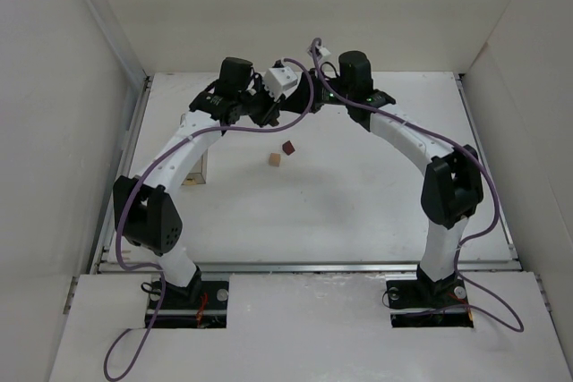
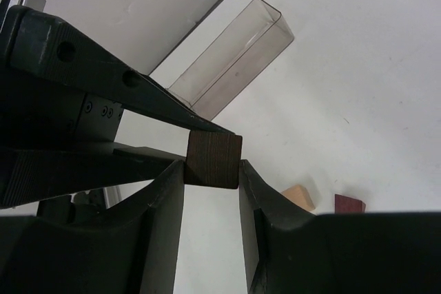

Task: Build the wood block tower

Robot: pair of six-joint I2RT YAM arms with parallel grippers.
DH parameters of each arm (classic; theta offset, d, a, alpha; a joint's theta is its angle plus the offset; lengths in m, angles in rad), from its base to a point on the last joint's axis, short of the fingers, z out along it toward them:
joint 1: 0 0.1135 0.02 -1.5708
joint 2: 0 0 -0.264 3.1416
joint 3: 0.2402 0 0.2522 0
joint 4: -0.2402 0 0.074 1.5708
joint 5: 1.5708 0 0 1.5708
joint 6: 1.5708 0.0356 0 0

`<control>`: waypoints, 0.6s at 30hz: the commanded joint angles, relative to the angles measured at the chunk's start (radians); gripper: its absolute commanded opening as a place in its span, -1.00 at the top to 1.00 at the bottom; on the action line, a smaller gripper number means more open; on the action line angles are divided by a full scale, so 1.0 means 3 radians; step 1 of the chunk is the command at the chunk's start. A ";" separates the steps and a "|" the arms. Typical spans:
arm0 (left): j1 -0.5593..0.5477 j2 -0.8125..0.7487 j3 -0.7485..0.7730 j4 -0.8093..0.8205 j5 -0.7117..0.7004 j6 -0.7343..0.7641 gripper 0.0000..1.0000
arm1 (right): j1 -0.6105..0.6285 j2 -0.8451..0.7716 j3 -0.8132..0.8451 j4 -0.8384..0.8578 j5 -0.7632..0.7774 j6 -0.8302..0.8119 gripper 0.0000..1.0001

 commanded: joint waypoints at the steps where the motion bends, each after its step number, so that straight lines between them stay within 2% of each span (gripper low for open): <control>1: 0.0000 -0.0200 0.0000 0.0229 0.0064 0.0005 0.86 | 0.0058 -0.0131 -0.0003 -0.0123 -0.0183 -0.0308 1.00; 2: 0.0000 -0.0200 0.0000 0.0229 0.0064 0.0005 0.86 | 0.0058 -0.0131 -0.0003 -0.0154 -0.0182 -0.0349 1.00; 4: 0.0000 -0.0200 0.0000 0.0229 0.0100 0.0035 0.70 | 0.0058 -0.0131 -0.0003 -0.0221 -0.0111 -0.0411 1.00; 6: 0.0000 -0.0200 0.0000 0.0198 0.0131 0.0035 0.48 | 0.0058 -0.0161 -0.0003 -0.0307 -0.0050 -0.0467 1.00; 7: 0.0000 -0.0200 0.0000 0.0158 0.0171 0.0035 0.27 | 0.0058 -0.0161 -0.0003 -0.0308 -0.0009 -0.0518 1.00; 10: 0.0000 -0.0200 0.0000 0.0030 0.0243 0.0142 0.05 | 0.0027 -0.0192 -0.0003 -0.0385 0.0119 -0.0625 1.00; 13: 0.0000 -0.0200 0.0000 -0.0221 0.0274 0.0286 -0.26 | -0.0004 -0.0227 -0.0003 -0.0614 0.0282 -0.0906 1.00; 14: 0.0000 -0.0236 0.0000 -0.0292 0.0274 0.0321 -0.30 | -0.0034 -0.0268 -0.0003 -0.0685 0.0475 -0.1039 1.00; 15: 0.0035 -0.0287 0.0000 -0.0354 0.0274 0.0357 -0.33 | -0.0034 -0.0269 -0.0003 -0.0828 0.0563 -0.1394 1.00; 18: 0.0158 -0.0496 -0.0163 -0.0548 0.0340 0.0516 -0.35 | -0.0034 -0.0340 -0.0182 -0.1038 0.0692 -0.2132 1.00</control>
